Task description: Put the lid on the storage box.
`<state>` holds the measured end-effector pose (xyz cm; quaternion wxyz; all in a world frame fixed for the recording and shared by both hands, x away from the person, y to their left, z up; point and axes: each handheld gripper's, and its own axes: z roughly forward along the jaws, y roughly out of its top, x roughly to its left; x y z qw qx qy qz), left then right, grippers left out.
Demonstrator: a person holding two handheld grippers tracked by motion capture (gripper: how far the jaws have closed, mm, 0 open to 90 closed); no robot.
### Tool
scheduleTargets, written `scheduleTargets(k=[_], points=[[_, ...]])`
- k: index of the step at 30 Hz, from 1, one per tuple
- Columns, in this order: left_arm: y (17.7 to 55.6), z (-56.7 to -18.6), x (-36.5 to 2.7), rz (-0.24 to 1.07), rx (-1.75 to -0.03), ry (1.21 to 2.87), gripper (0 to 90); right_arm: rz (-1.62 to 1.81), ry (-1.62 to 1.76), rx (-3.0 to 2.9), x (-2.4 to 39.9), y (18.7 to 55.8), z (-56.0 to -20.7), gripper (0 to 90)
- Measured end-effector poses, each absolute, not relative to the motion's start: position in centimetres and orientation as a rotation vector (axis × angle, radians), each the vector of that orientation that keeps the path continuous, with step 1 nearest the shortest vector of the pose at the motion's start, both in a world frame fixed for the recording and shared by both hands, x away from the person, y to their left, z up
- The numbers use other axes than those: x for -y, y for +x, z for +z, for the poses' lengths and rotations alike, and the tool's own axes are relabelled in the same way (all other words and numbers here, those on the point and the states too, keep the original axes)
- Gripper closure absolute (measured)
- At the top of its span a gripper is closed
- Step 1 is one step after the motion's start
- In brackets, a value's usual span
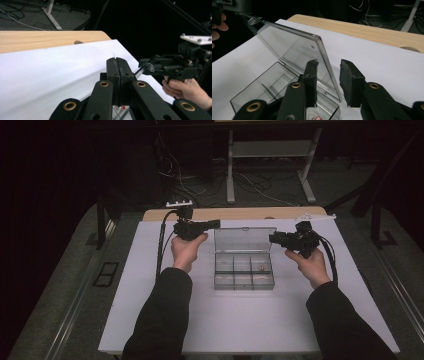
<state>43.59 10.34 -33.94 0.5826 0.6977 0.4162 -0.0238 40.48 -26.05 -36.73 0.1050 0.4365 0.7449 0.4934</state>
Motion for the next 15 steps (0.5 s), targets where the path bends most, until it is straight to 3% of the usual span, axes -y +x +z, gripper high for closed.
scheduleTargets(k=[15], points=[[41.1,-34.5,-10.6,-0.066,-0.912,1.666,88.3,1.442,1.286,-2.209,26.1,38.7,-37.0,61.3]])
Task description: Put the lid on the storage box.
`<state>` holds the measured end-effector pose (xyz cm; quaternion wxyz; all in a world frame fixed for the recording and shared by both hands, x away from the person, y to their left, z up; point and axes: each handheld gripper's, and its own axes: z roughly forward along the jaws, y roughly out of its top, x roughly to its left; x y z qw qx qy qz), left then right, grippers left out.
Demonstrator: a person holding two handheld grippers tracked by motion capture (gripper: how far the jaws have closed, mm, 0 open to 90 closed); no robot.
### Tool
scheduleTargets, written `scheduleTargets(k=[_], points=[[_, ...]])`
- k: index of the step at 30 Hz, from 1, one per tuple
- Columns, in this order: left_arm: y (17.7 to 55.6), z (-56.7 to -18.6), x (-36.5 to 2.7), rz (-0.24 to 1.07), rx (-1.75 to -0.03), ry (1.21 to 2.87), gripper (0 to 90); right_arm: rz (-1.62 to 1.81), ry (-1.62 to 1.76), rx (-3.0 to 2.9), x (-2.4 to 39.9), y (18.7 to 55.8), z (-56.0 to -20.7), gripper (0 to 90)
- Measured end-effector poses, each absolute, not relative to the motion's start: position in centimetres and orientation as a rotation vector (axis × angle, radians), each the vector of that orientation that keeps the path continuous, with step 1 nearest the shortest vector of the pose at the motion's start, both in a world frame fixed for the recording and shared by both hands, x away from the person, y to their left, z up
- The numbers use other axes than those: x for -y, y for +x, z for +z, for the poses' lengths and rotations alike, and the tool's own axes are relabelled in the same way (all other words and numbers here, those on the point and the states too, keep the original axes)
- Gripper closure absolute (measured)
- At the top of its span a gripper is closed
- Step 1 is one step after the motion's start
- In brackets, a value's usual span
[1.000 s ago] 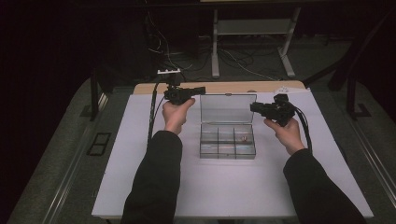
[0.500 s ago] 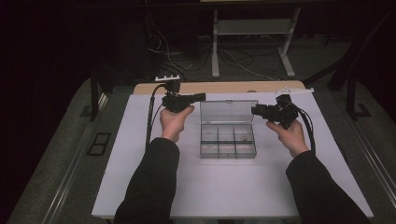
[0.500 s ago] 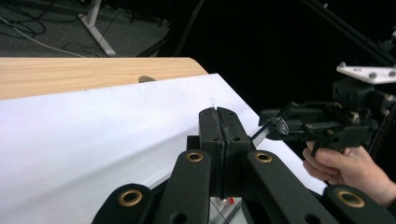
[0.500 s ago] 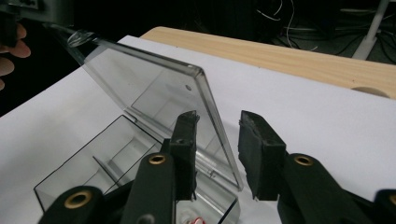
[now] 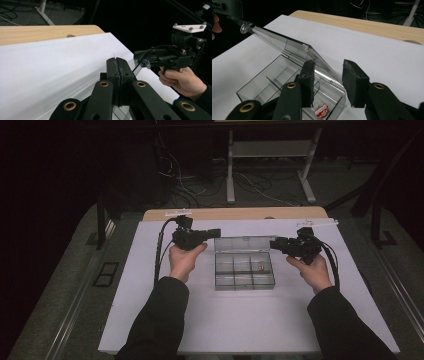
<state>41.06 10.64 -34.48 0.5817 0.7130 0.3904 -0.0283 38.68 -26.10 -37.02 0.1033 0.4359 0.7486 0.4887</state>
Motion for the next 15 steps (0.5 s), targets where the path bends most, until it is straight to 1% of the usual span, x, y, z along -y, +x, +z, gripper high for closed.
scheduleTargets(k=[7,15], points=[[39.8,-35.1,-10.7,-0.067,-0.874,1.679,88.3,1.459,1.301,-2.207,26.3,37.7,-37.7,59.3],[38.3,-35.9,-9.7,-0.069,-0.835,1.718,88.3,1.465,1.305,-2.222,26.6,36.2,-38.9,58.3]])
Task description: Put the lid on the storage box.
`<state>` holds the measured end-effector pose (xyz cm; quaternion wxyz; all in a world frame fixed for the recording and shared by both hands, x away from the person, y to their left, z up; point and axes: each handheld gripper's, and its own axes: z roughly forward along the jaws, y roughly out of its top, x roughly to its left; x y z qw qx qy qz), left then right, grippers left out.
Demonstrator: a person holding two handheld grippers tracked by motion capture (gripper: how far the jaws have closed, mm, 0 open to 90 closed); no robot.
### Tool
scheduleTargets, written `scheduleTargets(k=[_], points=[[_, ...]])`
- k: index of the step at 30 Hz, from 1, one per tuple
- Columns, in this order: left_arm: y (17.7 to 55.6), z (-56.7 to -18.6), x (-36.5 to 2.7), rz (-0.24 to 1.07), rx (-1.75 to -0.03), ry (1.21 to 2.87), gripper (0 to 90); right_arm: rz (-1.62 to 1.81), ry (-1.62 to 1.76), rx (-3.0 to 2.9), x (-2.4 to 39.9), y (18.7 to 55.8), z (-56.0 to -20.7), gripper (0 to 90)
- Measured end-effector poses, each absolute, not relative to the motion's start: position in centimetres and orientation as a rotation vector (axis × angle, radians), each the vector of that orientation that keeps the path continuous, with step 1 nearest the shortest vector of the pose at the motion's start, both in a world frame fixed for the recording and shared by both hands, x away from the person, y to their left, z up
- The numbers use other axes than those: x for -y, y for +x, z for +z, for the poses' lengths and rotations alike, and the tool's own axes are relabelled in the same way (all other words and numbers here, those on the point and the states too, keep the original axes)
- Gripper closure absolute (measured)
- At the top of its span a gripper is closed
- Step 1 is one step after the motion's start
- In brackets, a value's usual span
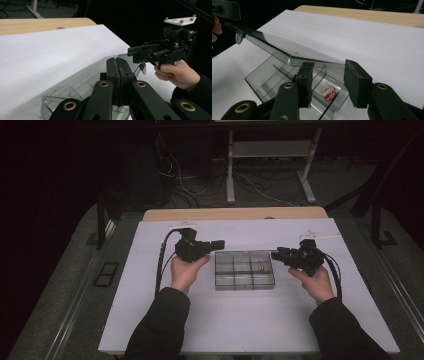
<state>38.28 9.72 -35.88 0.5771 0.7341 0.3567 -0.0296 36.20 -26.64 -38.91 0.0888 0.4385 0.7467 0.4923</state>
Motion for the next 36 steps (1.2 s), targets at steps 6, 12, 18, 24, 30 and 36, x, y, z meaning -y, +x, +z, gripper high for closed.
scheduleTargets(k=[6,12,18,24,30,36], points=[[37.6,-37.0,-9.2,-0.077,-0.83,1.744,88.2,1.467,1.307,-2.23,26.9,35.4,-39.8,58.1],[37.0,-37.8,-9.0,-0.084,-0.827,1.758,88.1,1.448,1.319,-2.253,27.1,34.7,-40.8,57.4],[36.3,-38.6,-8.8,-0.082,-0.824,1.786,88.1,1.443,1.341,-2.256,27.5,34.0,-41.6,57.6],[35.4,-39.7,-8.7,-0.089,-0.818,1.816,87.5,1.429,1.342,-2.257,27.8,33.4,-42.0,57.7],[34.6,-40.7,-9.0,-0.071,-0.827,1.869,82.1,1.445,1.349,-2.244,28.4,32.6,-42.1,57.5],[33.3,-41.0,-9.7,-0.042,-0.811,1.868,59.9,1.452,1.332,-2.253,28.4,31.6,-41.7,52.4]])
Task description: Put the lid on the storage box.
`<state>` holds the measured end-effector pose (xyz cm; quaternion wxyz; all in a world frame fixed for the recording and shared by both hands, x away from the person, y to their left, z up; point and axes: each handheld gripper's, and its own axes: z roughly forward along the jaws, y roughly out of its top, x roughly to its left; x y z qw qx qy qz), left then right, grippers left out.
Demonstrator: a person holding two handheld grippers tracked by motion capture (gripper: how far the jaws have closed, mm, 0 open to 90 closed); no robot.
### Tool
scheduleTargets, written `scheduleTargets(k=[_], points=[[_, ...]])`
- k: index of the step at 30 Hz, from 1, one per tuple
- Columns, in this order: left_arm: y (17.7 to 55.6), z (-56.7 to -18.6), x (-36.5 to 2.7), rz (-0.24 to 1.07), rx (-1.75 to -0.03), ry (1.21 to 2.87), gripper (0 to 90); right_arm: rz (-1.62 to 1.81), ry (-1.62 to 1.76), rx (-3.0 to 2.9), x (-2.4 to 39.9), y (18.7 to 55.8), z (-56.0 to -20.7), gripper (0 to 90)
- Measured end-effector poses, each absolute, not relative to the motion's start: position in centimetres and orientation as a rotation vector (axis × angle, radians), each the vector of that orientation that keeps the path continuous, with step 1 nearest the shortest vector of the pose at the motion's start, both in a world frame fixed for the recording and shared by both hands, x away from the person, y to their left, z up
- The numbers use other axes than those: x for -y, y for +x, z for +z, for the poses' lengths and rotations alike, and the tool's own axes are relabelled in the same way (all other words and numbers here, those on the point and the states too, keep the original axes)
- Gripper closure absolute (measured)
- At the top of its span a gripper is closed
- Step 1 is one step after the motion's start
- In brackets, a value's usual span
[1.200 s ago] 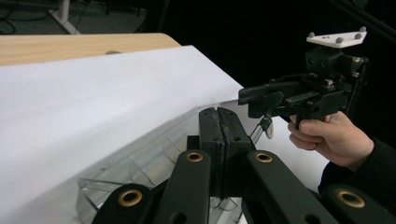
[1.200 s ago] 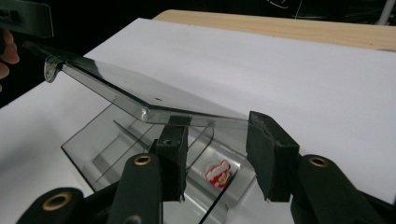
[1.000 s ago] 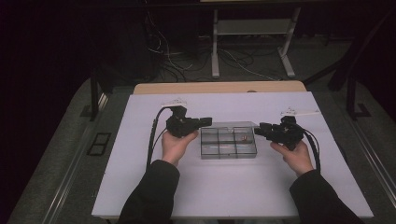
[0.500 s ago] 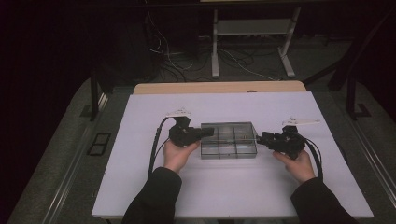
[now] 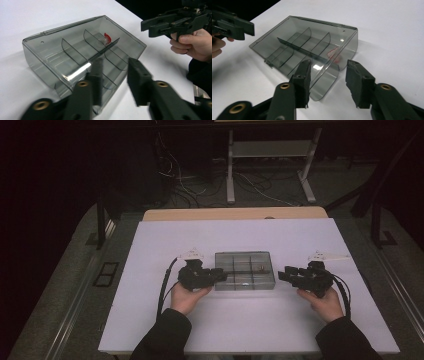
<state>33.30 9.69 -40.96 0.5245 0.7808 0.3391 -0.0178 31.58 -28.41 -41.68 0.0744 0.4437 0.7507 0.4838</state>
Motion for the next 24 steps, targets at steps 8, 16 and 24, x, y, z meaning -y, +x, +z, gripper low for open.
scheduleTargets(k=[8,16,24], points=[[31.7,-41.0,-10.6,-0.01,-0.807,1.884,24.9,1.446,1.311,-2.291,28.4,30.3,-41.4,20.6],[30.5,-41.0,-11.4,0.06,-0.836,1.916,0.4,1.411,1.272,-2.336,28.7,28.8,-41.3,0.5],[28.5,-41.4,-12.9,0.083,-0.843,1.903,0.0,1.434,1.271,-2.346,29.2,27.3,-41.6,0.6]])
